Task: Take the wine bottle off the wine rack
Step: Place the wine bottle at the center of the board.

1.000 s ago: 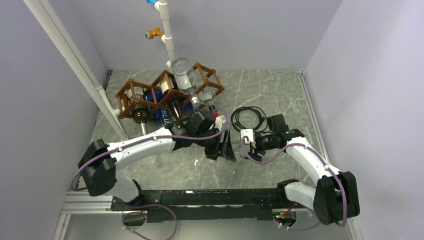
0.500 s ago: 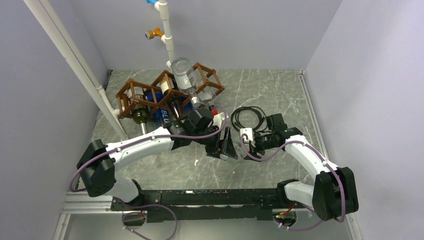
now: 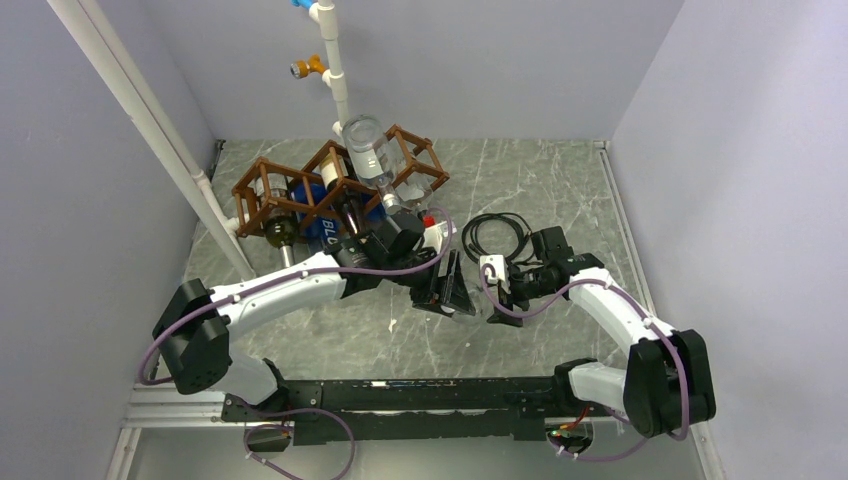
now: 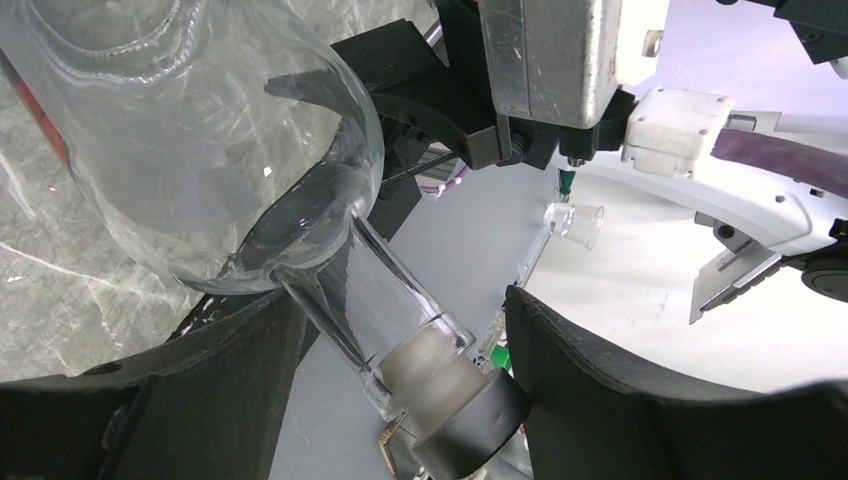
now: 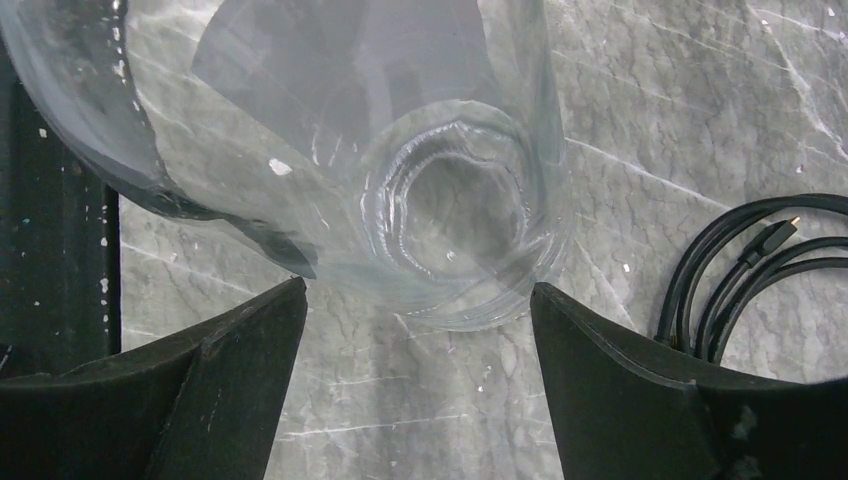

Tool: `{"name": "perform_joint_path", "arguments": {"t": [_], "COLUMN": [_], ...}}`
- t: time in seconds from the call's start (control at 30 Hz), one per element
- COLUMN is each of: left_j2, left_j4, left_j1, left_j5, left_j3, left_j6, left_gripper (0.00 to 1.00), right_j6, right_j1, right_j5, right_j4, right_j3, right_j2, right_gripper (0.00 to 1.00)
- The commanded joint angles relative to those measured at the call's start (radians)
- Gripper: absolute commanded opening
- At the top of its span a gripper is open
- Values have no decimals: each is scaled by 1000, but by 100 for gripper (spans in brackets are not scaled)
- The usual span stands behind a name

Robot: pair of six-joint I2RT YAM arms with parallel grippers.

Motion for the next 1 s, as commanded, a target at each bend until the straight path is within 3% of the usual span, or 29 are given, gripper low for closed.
{"name": "perform_joint_path", "arguments": {"t": [0.0,0.63,0.97], "left_j2": [0,43,21], "left_j4": [69,78,75], "left_j1": [6,21,31], "left_j5": [21,95,91], "left_j3": [39,67,44], "left_j6": [37,84,120], "left_gripper": [77,81,84], "right_j6": [6,35,58], "right_j1": [9,-9,-38], "right_j5": [-78,-58,-68], "right_j4": [-54,-46,-47], "right_j3": [27,38,46], "right_j2": [6,52,54], "right_gripper": [85,87,97]}}
